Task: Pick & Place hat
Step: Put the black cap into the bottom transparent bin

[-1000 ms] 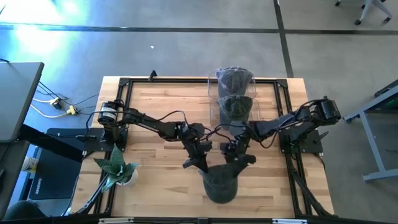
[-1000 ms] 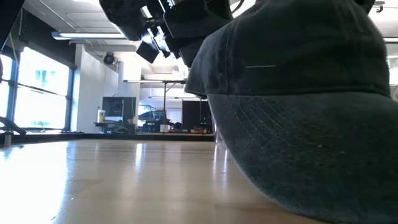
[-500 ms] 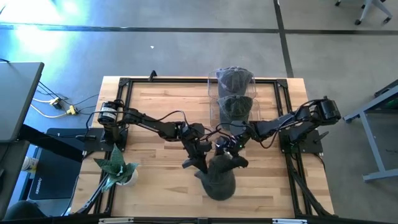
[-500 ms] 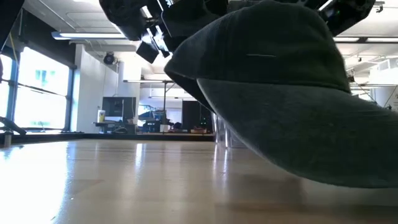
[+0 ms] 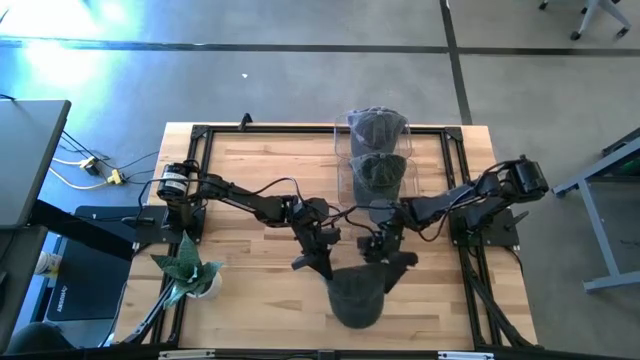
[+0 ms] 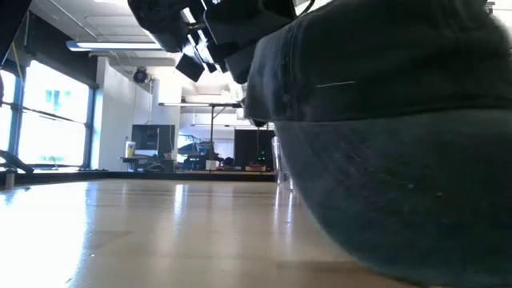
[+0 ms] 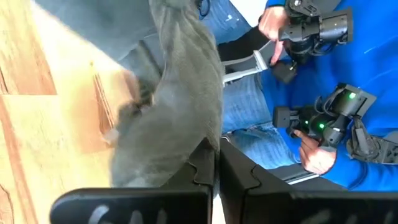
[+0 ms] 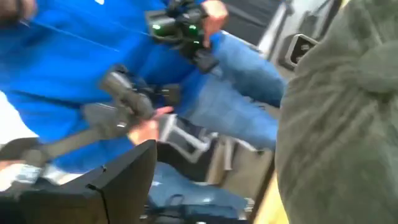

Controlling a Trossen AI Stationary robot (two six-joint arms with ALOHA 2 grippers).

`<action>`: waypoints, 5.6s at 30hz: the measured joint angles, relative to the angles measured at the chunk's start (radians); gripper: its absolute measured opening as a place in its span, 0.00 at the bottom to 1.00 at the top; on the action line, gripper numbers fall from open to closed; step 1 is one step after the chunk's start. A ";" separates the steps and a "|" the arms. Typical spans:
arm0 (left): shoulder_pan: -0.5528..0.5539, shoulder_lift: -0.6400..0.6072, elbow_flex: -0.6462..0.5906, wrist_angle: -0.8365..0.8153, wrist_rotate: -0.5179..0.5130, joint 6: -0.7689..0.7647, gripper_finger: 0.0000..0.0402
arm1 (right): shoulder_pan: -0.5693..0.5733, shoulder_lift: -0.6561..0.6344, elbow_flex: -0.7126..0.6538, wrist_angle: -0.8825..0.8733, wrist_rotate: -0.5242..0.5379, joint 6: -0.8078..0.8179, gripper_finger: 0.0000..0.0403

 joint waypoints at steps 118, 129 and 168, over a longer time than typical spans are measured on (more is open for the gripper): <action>0.045 -0.513 -0.275 -0.570 -0.627 -0.025 0.65 | -0.079 0.255 0.332 -0.485 0.187 -0.419 0.30; 0.045 -0.513 -0.275 -0.572 -0.627 -0.018 0.65 | -0.079 0.217 0.332 -0.502 0.132 -0.389 0.07; 0.045 -0.513 0.090 -0.570 -0.683 -0.007 0.65 | -0.696 -0.459 0.331 -0.704 -0.042 -0.379 0.07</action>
